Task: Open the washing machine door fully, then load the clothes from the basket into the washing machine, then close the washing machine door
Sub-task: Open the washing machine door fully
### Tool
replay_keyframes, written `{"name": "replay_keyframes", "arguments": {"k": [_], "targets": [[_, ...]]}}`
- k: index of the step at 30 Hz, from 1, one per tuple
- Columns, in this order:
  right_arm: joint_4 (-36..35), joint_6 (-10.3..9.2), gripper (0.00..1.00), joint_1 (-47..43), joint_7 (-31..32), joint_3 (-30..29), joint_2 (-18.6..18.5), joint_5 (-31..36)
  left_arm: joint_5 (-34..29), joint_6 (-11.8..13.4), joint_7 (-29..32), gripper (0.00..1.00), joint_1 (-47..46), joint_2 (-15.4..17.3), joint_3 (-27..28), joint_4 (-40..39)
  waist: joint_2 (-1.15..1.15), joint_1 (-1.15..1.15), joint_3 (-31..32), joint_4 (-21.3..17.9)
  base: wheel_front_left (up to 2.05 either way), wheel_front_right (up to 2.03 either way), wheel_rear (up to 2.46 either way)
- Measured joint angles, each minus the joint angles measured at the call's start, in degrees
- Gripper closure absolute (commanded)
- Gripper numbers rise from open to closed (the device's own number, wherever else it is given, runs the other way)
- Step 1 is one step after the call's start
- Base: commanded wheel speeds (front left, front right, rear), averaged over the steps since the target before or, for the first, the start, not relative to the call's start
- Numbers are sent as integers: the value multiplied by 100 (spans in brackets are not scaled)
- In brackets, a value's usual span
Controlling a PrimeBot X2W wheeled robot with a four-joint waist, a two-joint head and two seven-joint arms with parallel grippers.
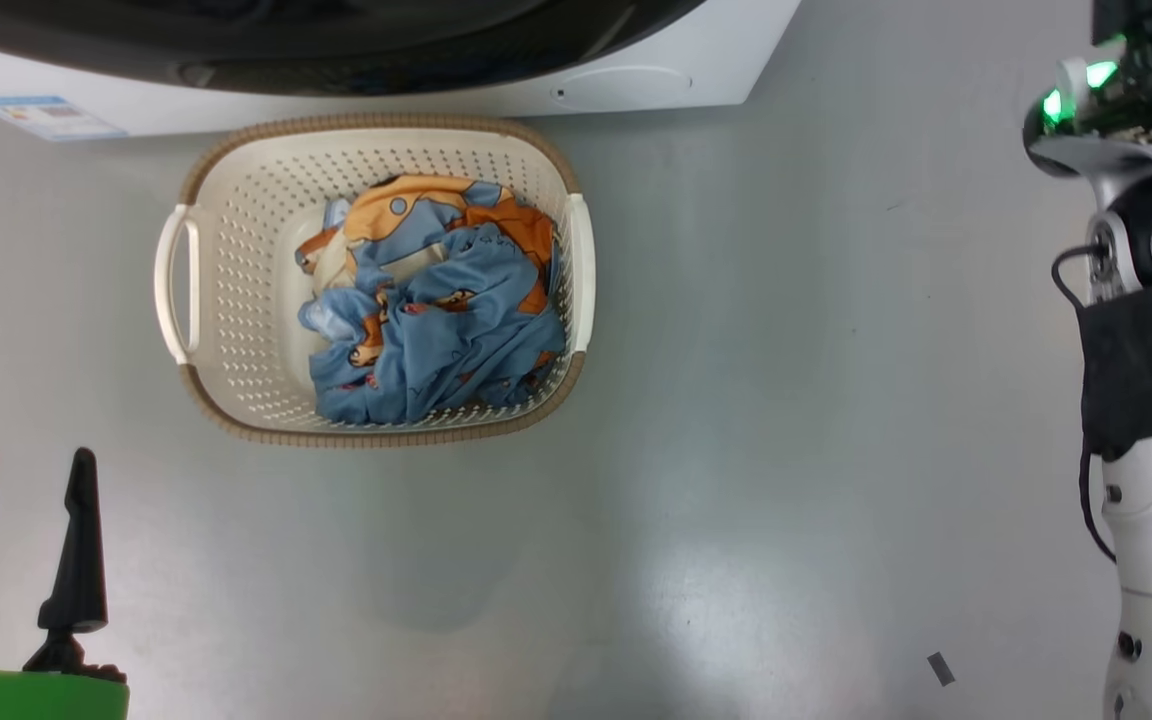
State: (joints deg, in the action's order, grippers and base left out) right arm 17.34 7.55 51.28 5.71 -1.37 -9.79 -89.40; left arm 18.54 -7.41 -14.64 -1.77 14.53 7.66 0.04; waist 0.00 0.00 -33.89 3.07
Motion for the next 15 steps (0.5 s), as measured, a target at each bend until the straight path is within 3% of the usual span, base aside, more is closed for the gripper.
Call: {"name": "replay_keyframes", "arguments": {"k": [15], "targets": [[175, 0, 100, 810, 843, 639, -209, 26, 26, 0, 0, 0, -101, -68, -54, 49, 0, 0, -250, 122, 0, 0, 0]]}}
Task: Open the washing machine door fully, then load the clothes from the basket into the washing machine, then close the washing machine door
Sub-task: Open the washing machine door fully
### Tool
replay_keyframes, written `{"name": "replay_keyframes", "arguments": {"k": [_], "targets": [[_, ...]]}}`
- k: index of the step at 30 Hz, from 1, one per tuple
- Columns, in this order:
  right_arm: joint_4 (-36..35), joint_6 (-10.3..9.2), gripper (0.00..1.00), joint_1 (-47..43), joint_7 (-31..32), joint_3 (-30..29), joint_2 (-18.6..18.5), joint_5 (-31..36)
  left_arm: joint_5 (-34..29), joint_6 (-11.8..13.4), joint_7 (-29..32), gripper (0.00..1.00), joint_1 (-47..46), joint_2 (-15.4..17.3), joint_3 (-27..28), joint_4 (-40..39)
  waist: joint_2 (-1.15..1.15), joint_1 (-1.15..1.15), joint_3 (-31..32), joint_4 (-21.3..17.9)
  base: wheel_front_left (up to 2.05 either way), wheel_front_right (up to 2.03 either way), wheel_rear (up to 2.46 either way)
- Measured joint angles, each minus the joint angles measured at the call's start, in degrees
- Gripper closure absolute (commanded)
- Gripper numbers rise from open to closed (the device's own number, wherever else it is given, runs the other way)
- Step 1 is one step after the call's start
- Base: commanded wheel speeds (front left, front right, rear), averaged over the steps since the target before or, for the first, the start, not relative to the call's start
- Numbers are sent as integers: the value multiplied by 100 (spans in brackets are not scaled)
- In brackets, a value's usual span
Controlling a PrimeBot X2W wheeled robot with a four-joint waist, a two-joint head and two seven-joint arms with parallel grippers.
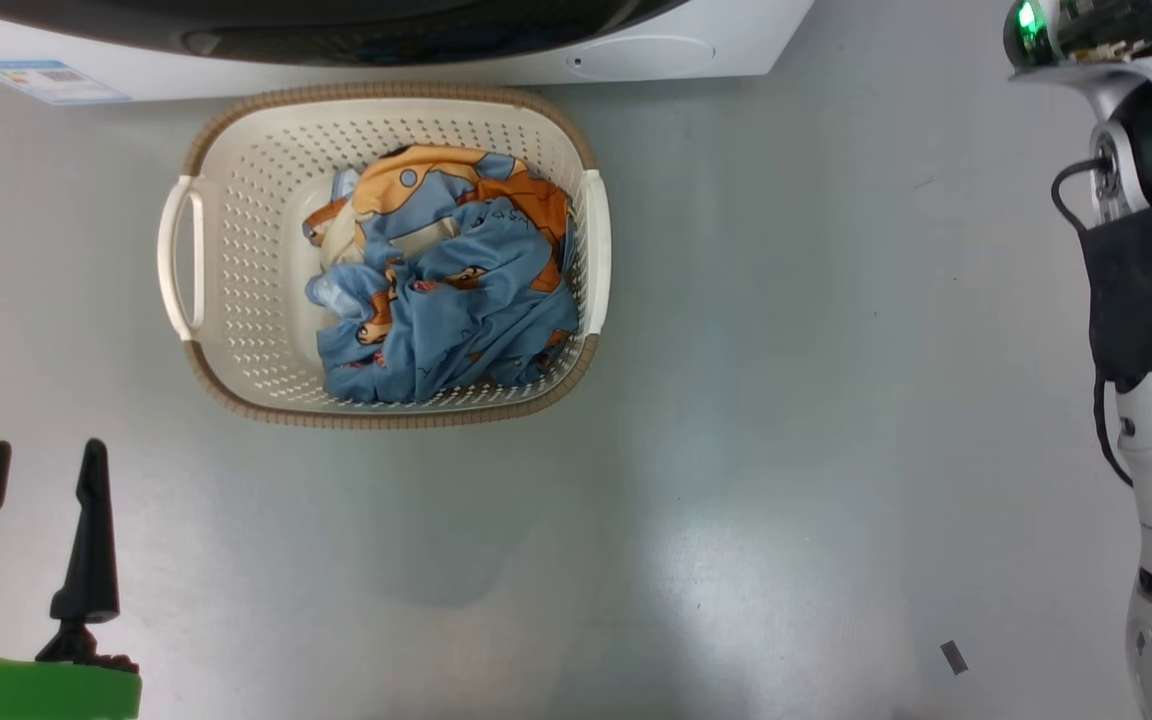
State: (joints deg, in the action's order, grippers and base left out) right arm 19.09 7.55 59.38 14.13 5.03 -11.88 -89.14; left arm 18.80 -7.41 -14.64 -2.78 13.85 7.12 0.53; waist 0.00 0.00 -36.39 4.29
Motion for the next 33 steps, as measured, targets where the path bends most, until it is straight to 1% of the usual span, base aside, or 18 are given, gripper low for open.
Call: {"name": "replay_keyframes", "arguments": {"k": [17, 23, 28, 33], "targets": [[110, 0, 100, 589, 401, 382, -113, 57, 19, 0, 0, 0, -99, -97, -86, 67, 0, 0, -133, 214, 0, 0, 0], [169, 0, 100, 796, 431, 505, -156, 92, 26, 0, 0, 0, -101, -174, -112, 69, 0, 0, -209, 304, 0, 0, 0], [265, 0, 100, 978, 500, 554, -235, 152, 26, 0, 0, 0, -104, -197, -163, 113, 0, 0, -232, 386, 0, 0, 0], [319, 0, 100, 1023, 501, 575, -240, 240, 26, 0, 0, 0, -103, -213, -219, 145, 0, 0, -212, 446, 0, 0, 0]]}}
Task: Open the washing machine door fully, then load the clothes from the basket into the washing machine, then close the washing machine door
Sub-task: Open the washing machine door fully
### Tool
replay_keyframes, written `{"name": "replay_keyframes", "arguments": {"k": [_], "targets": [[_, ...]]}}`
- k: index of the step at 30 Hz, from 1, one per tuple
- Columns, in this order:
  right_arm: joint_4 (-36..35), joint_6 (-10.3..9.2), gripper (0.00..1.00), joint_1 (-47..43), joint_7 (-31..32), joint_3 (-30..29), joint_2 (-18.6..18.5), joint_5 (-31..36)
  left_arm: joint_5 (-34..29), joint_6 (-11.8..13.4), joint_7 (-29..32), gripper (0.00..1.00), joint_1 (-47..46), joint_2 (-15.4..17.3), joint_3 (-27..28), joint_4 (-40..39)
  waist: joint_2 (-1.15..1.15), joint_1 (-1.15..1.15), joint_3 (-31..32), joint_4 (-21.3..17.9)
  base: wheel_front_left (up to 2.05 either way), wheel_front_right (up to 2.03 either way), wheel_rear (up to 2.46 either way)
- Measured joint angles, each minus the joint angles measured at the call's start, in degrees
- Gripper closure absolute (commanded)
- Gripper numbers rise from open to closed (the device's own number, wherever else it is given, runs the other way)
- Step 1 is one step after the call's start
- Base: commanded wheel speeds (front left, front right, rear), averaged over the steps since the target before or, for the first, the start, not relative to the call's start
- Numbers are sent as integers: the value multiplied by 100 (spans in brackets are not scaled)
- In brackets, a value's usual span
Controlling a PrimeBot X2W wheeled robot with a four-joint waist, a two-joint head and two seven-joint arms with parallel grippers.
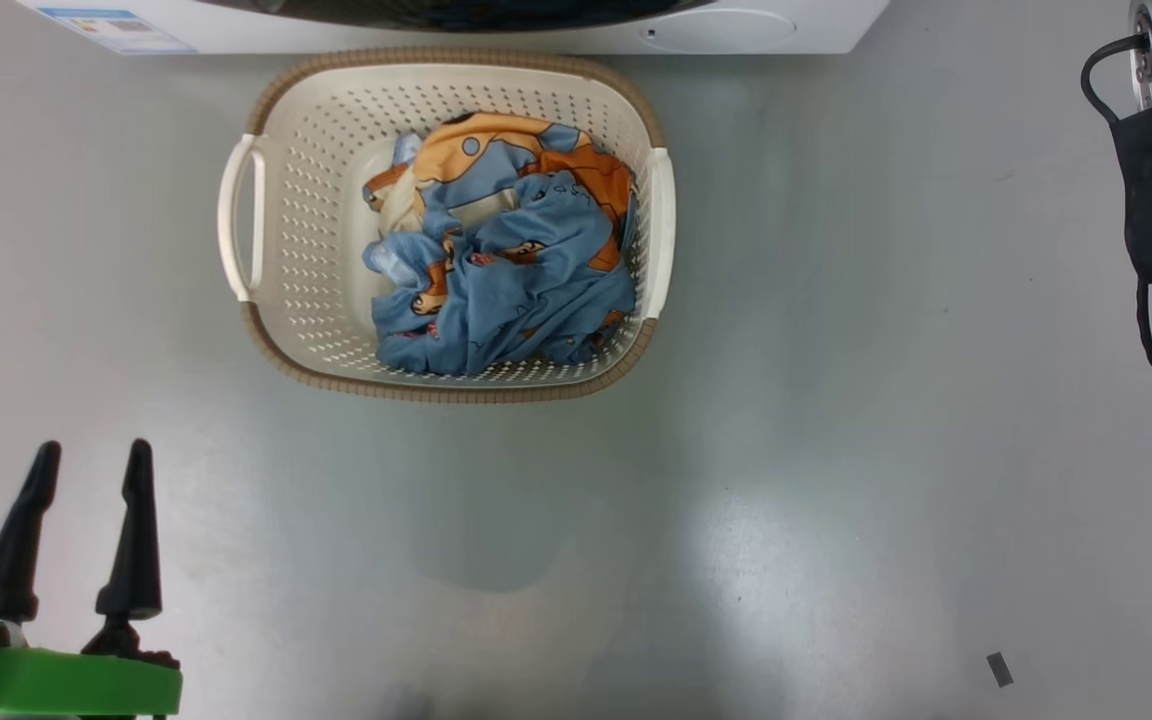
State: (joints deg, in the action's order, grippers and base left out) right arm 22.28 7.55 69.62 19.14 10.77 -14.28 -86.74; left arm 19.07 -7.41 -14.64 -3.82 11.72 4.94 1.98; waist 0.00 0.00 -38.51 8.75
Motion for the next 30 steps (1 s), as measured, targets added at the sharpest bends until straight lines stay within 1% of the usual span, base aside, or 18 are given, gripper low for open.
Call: {"name": "replay_keyframes", "arguments": {"k": [12, 20, 25, 30], "targets": [[394, -18, 100, 46, 207, 133, -101, 0, -2, 0, 0, 0, 23, -62, -174, 111, 0, 0, 253, 131, 0, 0, 0], [441, -18, 100, 90, 378, 159, -163, -41, -2, 0, 0, 0, 30, -107, -130, 124, 0, 0, 238, 165, 0, 0, 0], [441, -18, 100, 100, 554, 263, -120, -82, -5, 0, 1, 0, 30, -141, -79, 156, 0, 0, 221, 119, 0, 0, 0], [439, -18, 100, 100, 679, 378, 7, -167, -8, 0, 0, 0, 28, -145, -79, 156, 0, 0, 199, 83, 0, 0, 0]]}}
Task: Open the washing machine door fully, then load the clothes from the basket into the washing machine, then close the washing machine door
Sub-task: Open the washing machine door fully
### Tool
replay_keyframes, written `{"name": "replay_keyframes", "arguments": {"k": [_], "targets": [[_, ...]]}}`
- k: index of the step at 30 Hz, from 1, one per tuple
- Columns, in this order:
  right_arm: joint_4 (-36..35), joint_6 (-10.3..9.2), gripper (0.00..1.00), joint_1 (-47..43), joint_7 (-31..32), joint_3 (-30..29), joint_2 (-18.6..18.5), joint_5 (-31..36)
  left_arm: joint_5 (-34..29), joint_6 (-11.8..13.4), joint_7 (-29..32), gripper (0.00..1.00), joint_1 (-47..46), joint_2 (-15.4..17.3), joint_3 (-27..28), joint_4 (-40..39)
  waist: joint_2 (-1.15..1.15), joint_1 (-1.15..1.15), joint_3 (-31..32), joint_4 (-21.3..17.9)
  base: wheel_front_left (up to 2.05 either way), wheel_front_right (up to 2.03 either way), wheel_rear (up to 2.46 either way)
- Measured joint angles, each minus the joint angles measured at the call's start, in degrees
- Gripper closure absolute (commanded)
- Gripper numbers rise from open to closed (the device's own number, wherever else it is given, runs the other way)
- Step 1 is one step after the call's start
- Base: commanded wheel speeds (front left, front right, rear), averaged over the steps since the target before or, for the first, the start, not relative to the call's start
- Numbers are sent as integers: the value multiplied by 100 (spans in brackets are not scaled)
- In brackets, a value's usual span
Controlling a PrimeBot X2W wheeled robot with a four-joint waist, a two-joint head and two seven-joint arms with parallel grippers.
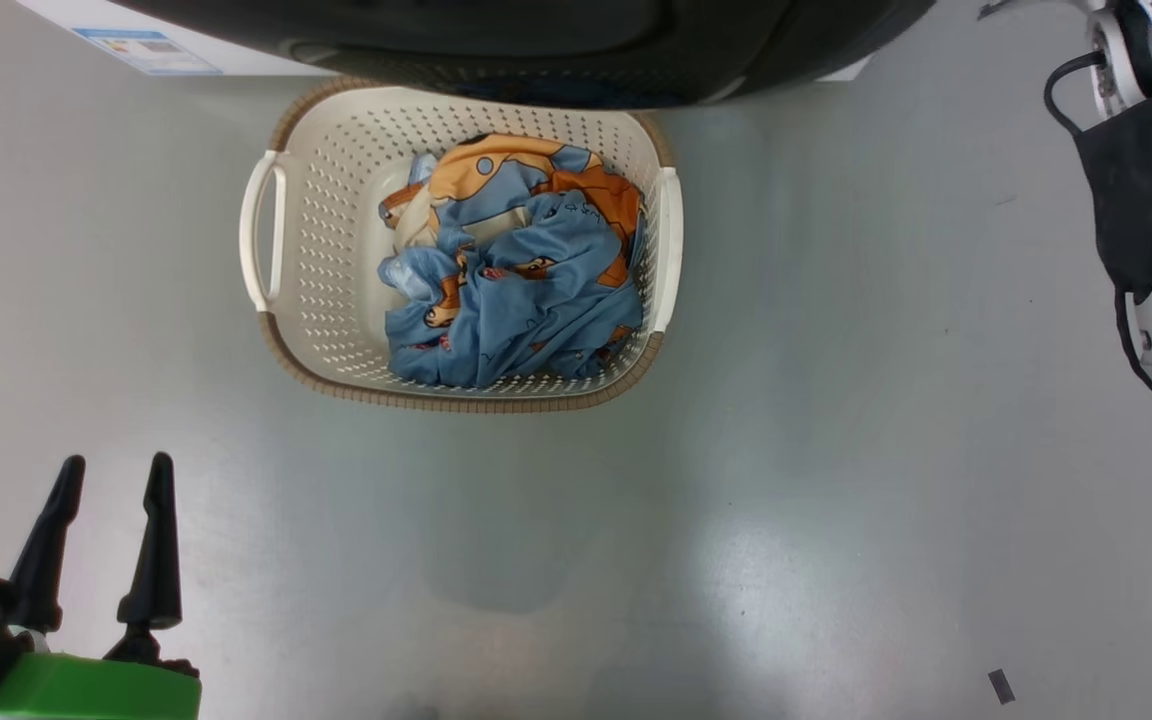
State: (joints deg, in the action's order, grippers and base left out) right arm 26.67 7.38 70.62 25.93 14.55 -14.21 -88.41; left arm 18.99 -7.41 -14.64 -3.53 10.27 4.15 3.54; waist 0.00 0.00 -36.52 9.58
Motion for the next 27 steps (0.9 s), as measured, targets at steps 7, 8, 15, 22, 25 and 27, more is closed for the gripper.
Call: {"name": "replay_keyframes", "arguments": {"k": [7, 8, 15, 22, 25, 27], "targets": [[-12, 0, 100, -7, 71, 82, 35, -1, -1, 0, 0, 0, -5, -1, 38, 23, 0, 0, 52, -28, 0, 0, 0], [-18, 0, 100, -17, 83, 105, 38, -8, -1, 0, 1, 0, -5, -4, 47, 25, 0, 0, 71, -35, 0, 0, 0], [-176, 0, 100, -261, 213, 159, 135, -111, -3, 0, 0, 0, -8, -70, 67, 55, 0, 0, 290, -76, 0, 0, 0], [-290, 0, 100, -770, 333, 221, 142, -177, -20, 0, 0, 0, -13, -220, 105, 86, 0, 0, 594, -113, 0, 0, 0], [-352, 0, 100, -1004, 385, 301, 144, -194, -36, 1, 0, 0, -12, -268, 143, 122, 0, 0, 735, -134, 0, 0, 0], [-409, 0, 100, -1168, 450, 347, 153, -196, -64, 0, 1, 0, -11, -283, 166, 144, 0, 0, 830, -153, 0, 0, 0]]}}
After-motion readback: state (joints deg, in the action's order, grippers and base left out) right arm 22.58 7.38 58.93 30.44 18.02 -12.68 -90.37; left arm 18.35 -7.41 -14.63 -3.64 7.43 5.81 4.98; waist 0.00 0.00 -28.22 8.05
